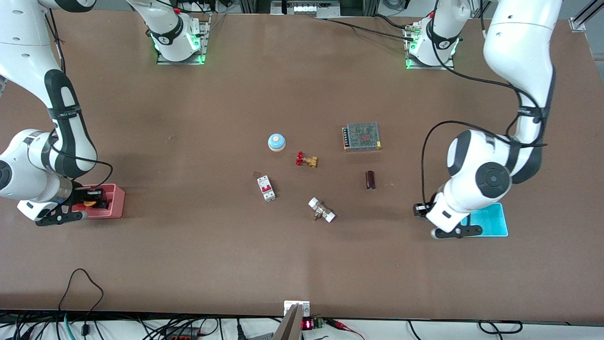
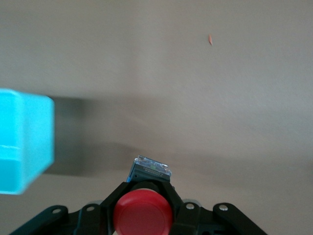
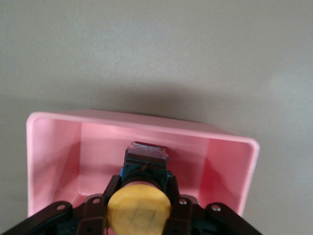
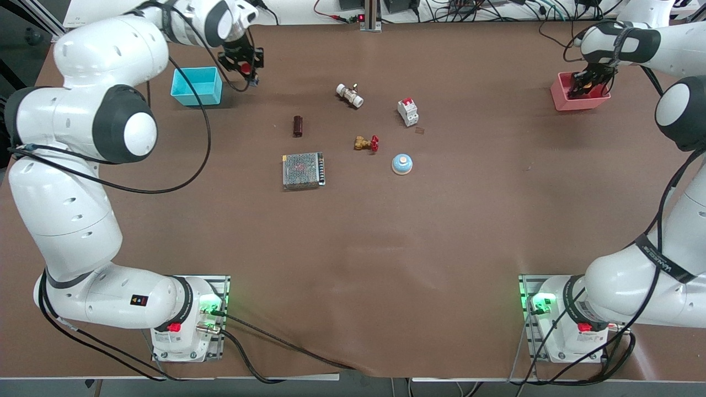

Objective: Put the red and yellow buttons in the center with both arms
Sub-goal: 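Lift the red button with the left gripper while the right gripper lifts the yellow button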

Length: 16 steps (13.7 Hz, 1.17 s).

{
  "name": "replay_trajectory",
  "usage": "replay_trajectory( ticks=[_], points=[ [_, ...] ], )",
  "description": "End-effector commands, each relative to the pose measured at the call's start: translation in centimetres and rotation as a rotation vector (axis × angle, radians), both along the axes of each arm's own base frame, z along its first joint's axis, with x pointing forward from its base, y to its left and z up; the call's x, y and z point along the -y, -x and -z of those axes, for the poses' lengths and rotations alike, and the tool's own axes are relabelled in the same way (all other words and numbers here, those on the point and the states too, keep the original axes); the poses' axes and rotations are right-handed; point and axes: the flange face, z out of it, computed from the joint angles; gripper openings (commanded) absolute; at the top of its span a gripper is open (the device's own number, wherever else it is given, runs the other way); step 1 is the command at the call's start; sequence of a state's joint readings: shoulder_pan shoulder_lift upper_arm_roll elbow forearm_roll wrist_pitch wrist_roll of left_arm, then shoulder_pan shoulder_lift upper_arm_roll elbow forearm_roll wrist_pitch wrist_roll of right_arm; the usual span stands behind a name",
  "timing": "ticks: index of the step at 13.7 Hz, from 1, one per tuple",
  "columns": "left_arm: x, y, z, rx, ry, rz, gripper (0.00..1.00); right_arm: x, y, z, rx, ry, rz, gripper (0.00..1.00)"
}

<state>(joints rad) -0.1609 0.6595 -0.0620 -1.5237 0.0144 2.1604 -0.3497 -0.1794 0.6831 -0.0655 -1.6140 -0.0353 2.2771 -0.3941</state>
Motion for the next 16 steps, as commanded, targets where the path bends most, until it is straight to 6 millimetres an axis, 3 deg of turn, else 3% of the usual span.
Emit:
replay_trajectory(
  ticks=[1, 3, 5, 7, 8, 11, 13, 16],
  points=[
    [2.6, 0.8, 2.3, -0.029, 0.032, -0.044, 0.22, 0.4, 0.3, -5.0, 0.0, -0.005, -0.023, 0.16],
    [4.2, 1.7, 4.0, 0.005, 0.043, -0.068, 0.22, -2.0, 0.4, -9.4, -0.009, -0.016, -0.031, 0.17],
    [5.4, 2.4, 5.3, 0.002, 0.042, -0.06, 0.22, -6.3, 0.7, -13.1, -0.029, -0.022, -0.03, 0.17],
    [5.5, 2.5, 5.5, 0.0, 0.041, -0.065, 0.25, -11.1, 1.3, -14.0, -0.09, -0.024, 0.03, 0.17],
    [5.4, 2.4, 5.4, -0.002, 0.041, -0.066, 0.33, -13.5, 1.4, -13.6, -0.102, -0.028, 0.03, 0.17],
    [5.5, 2.3, 5.2, 0.003, 0.042, -0.063, 0.81, -19.9, 1.9, -10.0, -0.091, -0.074, 0.06, 0.17],
    [5.3, 2.0, 4.2, 0.018, 0.047, -0.064, 0.9, -22.7, 2.6, -7.2, -0.043, -0.071, 0.057, 0.17],
    [4.1, 1.3, 0.3, 0.068, 0.048, -0.064, 0.98, -24.9, 3.1, -3.9, -0.065, -0.066, 0.059, 0.17]
  ],
)
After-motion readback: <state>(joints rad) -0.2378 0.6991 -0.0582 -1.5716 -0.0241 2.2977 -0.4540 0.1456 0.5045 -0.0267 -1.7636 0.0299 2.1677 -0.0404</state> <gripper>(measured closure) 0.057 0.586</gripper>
